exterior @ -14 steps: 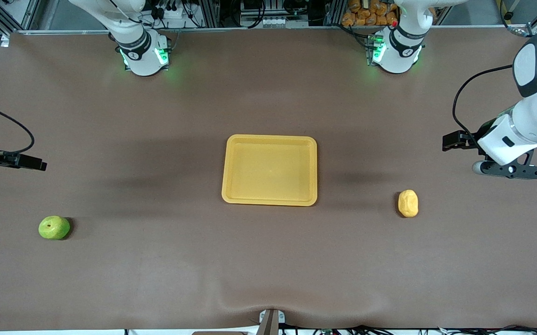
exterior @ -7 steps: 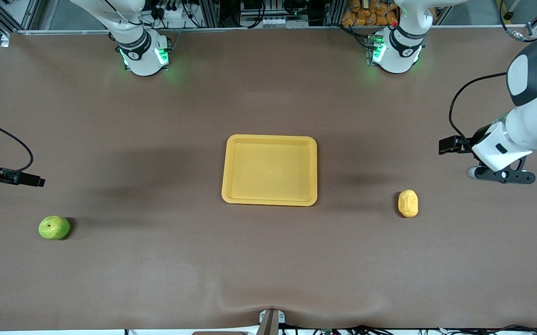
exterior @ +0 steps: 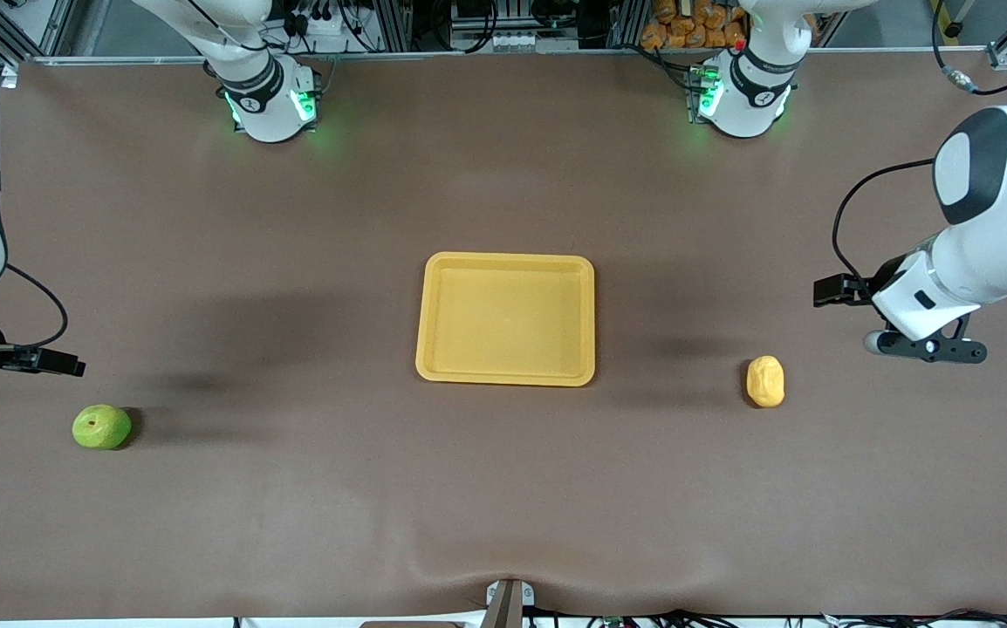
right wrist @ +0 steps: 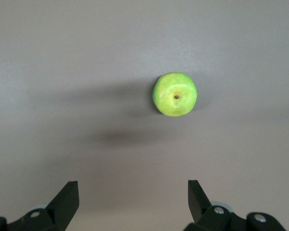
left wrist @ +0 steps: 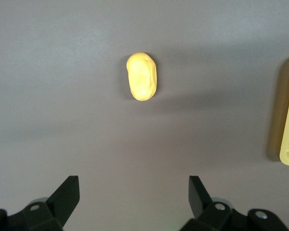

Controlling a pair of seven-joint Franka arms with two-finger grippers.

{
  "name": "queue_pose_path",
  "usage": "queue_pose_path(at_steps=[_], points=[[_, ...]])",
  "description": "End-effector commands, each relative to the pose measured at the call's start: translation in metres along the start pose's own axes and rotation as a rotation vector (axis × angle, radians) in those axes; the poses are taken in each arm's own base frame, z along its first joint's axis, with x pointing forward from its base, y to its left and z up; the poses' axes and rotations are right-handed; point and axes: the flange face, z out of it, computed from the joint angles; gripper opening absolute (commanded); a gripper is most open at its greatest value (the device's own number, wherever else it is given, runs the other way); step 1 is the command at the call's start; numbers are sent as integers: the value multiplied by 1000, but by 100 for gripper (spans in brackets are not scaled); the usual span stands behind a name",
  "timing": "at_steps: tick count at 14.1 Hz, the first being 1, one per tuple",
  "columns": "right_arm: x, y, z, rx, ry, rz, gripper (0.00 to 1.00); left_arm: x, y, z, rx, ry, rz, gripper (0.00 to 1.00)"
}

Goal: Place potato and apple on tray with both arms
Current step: 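Move the left gripper over the potato while the right gripper nears the apple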

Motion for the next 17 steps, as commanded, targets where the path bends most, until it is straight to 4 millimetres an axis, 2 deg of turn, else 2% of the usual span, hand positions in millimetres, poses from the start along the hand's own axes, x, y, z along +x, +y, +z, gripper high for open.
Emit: queue_pose_path(at_steps=[1,3,7,14,17], points=[[17,19,8,-1,8,-39,100,4,5,11,7,-6,-12,100],[24,28,21,0,24,-31,100,14,5,22,4,20,-20,100],[36,31,49,-4,45,-36,100,33,5,56,-4,65,-35,100],[46,42,88,-4,59,-24,100,22,9,122,-1,118,-23,100],[50,47,108,-3,70,-19,100,23,7,150,-7,129,-26,100]])
